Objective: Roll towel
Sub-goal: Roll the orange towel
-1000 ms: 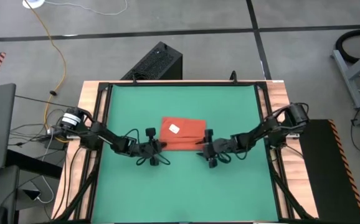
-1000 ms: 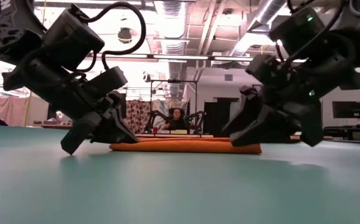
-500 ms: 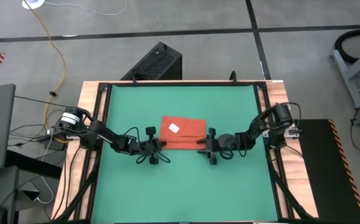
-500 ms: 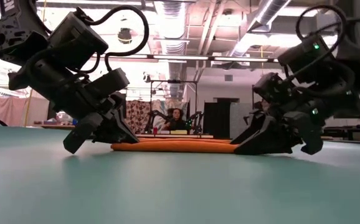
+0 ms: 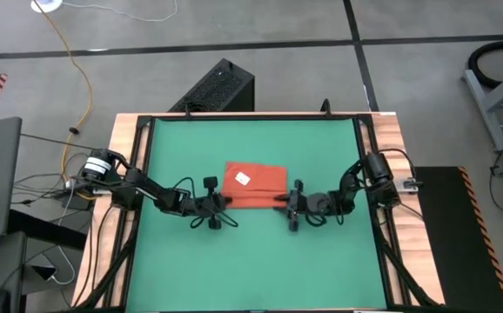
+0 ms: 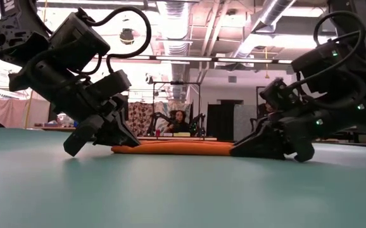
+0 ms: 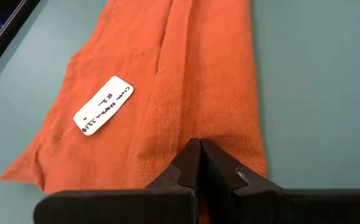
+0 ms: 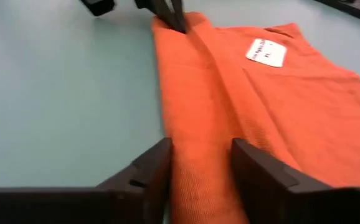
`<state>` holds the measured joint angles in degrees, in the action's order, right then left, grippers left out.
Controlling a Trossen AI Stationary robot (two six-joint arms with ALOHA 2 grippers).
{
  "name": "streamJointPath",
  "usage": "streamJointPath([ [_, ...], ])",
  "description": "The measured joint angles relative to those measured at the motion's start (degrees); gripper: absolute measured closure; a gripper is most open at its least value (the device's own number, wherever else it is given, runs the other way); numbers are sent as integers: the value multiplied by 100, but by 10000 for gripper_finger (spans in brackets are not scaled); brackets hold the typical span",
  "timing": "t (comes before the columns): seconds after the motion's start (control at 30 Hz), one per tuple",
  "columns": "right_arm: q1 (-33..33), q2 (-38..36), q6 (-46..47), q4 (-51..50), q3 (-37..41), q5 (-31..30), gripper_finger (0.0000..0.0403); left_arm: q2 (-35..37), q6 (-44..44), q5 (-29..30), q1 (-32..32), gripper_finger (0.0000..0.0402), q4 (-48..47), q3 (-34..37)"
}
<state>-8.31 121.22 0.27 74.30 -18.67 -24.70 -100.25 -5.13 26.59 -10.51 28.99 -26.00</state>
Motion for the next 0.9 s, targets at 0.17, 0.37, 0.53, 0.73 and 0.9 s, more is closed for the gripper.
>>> streamJointPath([
  [0.17,-252,-4,339,-107,-1,-461,313,-11,25,-26,-55,401,165,4],
  [0.37,-510,-72,711,-295,-10,-538,382,509,56,-224,-239,402,250,-89],
  [0.53,-663,-291,1074,-661,-19,-381,382,1075,-411,-132,-251,402,495,-86],
  [0.73,-753,-988,1302,-1544,15,56,382,928,-848,-183,-29,402,666,-61],
  [0.9,-731,-1790,1787,-2691,6,662,382,435,-1108,-502,240,402,1321,34],
])
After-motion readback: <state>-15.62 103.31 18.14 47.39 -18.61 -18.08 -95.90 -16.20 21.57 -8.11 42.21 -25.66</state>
